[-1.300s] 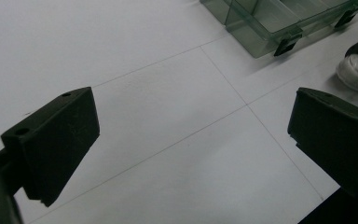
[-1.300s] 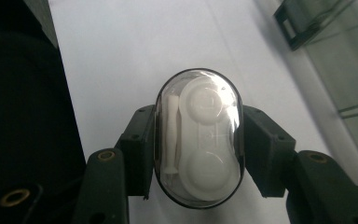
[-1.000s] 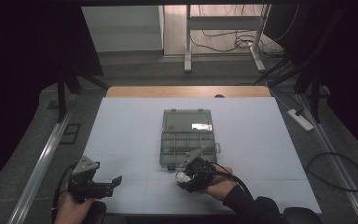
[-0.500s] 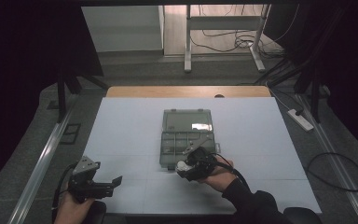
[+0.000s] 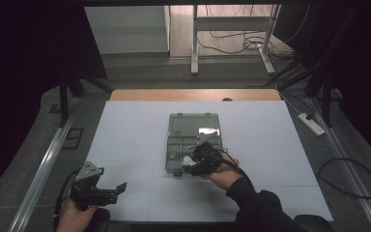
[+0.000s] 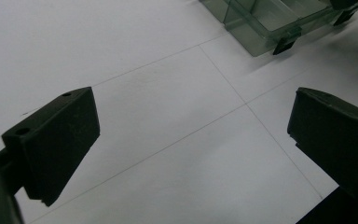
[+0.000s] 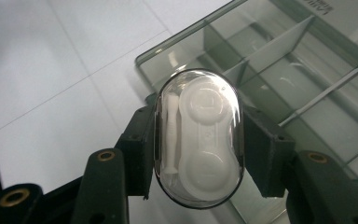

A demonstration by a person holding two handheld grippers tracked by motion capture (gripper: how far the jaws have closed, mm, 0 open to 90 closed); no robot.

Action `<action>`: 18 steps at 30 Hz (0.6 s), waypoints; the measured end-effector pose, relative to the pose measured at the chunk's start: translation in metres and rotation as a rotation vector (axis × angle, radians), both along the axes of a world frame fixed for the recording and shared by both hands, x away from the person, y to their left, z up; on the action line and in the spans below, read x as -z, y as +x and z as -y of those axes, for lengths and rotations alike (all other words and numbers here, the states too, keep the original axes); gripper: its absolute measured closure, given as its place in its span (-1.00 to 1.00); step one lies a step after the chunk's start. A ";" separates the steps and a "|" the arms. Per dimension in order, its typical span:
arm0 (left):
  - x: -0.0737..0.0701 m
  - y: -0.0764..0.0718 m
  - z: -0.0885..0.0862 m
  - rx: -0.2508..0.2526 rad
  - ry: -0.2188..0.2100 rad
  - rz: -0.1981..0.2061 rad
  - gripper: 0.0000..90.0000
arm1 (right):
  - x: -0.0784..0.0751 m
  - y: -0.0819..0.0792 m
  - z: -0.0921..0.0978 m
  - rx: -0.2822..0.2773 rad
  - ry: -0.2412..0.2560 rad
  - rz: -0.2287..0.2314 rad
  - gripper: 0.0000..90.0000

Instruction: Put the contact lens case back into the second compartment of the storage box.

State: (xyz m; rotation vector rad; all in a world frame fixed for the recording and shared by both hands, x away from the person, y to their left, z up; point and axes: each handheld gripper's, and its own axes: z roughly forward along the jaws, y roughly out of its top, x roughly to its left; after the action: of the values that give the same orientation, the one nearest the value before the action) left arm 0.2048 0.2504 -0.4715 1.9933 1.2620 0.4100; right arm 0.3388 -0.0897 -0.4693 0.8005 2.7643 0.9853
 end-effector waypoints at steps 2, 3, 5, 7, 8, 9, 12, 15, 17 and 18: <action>0.000 0.000 0.000 0.000 0.000 0.000 -0.95 | 0.000 0.003 -0.001 0.011 0.000 0.005 0.09; 0.000 0.000 0.000 0.000 0.000 0.000 -0.95 | -0.001 0.005 -0.001 0.016 0.000 0.007 0.09; 0.000 0.000 0.000 0.000 0.000 -0.002 -0.95 | -0.001 0.009 -0.002 0.032 0.006 0.010 0.09; 0.000 0.000 0.000 -0.001 0.000 -0.002 -0.95 | -0.002 0.011 -0.002 0.036 0.005 0.012 0.09; 0.000 0.000 0.000 -0.001 0.000 -0.002 -0.95 | -0.002 0.013 -0.003 0.042 0.009 0.016 0.09; 0.000 0.000 0.000 -0.002 0.000 -0.002 -0.95 | -0.003 0.014 -0.003 0.048 0.012 0.014 0.09; 0.000 0.000 0.000 -0.002 0.000 -0.002 -0.95 | -0.004 0.020 -0.005 0.058 0.010 0.023 0.09; 0.000 0.000 -0.001 -0.003 -0.005 -0.002 -0.95 | -0.004 0.025 -0.007 0.071 0.004 0.037 0.09; 0.000 0.000 -0.001 -0.004 -0.005 -0.002 -0.95 | -0.003 0.028 -0.009 0.077 -0.006 0.047 0.09; 0.000 0.000 -0.001 -0.003 -0.005 -0.002 -0.95 | -0.003 0.029 -0.011 0.080 -0.007 0.049 0.09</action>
State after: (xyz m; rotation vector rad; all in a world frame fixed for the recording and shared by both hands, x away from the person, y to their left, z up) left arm 0.2051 0.2511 -0.4715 1.9880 1.2670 0.4058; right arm 0.3679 -0.0792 -0.4666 0.8670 2.6707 0.9673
